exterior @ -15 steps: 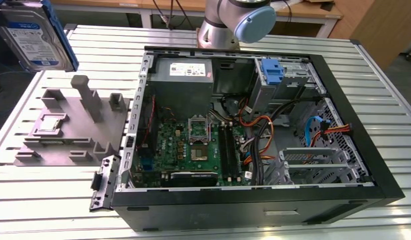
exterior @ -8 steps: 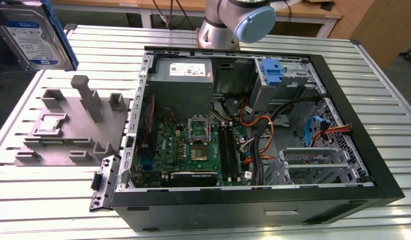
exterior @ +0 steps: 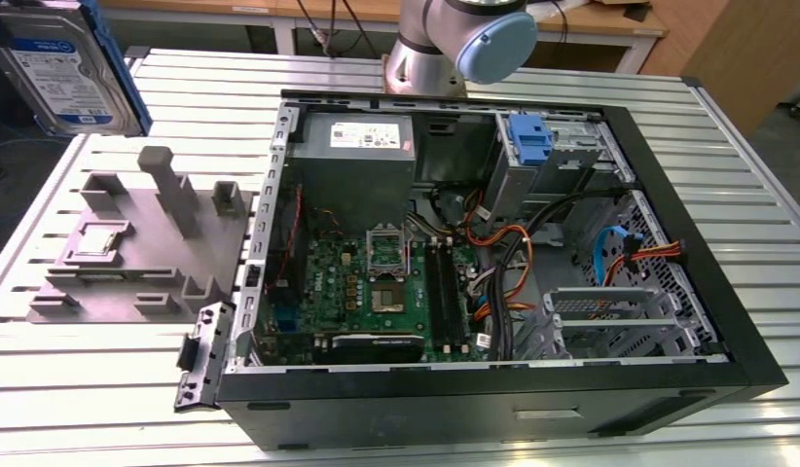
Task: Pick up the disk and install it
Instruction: 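Pick up the disk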
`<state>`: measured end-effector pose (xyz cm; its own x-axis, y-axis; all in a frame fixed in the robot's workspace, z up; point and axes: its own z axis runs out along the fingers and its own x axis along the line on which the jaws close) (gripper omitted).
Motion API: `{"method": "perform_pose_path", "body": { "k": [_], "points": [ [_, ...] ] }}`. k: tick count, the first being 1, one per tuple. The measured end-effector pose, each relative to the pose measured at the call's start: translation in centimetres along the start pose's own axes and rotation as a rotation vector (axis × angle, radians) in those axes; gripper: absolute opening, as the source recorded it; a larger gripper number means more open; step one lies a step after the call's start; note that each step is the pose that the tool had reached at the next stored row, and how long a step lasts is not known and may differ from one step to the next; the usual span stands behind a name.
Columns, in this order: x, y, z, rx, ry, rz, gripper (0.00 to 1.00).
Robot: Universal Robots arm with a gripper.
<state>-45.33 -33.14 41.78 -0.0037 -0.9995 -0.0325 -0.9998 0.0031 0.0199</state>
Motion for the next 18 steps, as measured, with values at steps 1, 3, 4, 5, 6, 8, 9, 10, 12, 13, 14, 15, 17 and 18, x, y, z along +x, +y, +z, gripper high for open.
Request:
{"method": "perform_pose_path", "body": {
  "k": [1, 3, 4, 5, 6, 8, 9, 10, 12, 13, 14, 15, 17, 18],
  "points": [
    [0.00, 0.00, -0.03, 0.0000, 0.0000, 0.000, 0.37],
    [0.00, 0.00, -0.08, 0.0000, 0.0000, 0.000, 0.37],
    [0.00, 0.01, -0.12, -0.0001, 0.0000, 0.000, 0.37],
    [0.00, 0.01, -0.15, 0.0000, 0.0000, 0.000, 0.37],
    [-0.01, 0.00, -0.18, 0.0000, 0.0000, 0.000, 0.37],
    [-0.01, 0.00, -0.21, 0.0001, -0.0001, 0.000, 0.37],
    [-0.01, 0.00, -0.20, 0.0002, -0.0001, 0.000, 0.37],
    [-0.01, 0.00, -0.21, 0.0001, 0.0000, 0.000, 0.37],
    [-0.01, 0.00, -0.22, 0.0001, 0.0000, 0.000, 0.37],
    [-0.01, 0.00, -0.22, 0.0001, 0.0000, 0.000, 0.37],
    [-0.01, 0.01, -0.27, 0.0000, 0.0000, 0.000, 0.37],
    [-0.01, 0.01, -0.31, 0.0000, 0.0000, 0.000, 0.37],
    [-0.01, 0.01, -0.32, 0.0000, 0.0000, 0.000, 0.37],
    [-0.01, 0.01, -0.32, 0.0000, 0.0000, 0.000, 0.37]
  ]
}}
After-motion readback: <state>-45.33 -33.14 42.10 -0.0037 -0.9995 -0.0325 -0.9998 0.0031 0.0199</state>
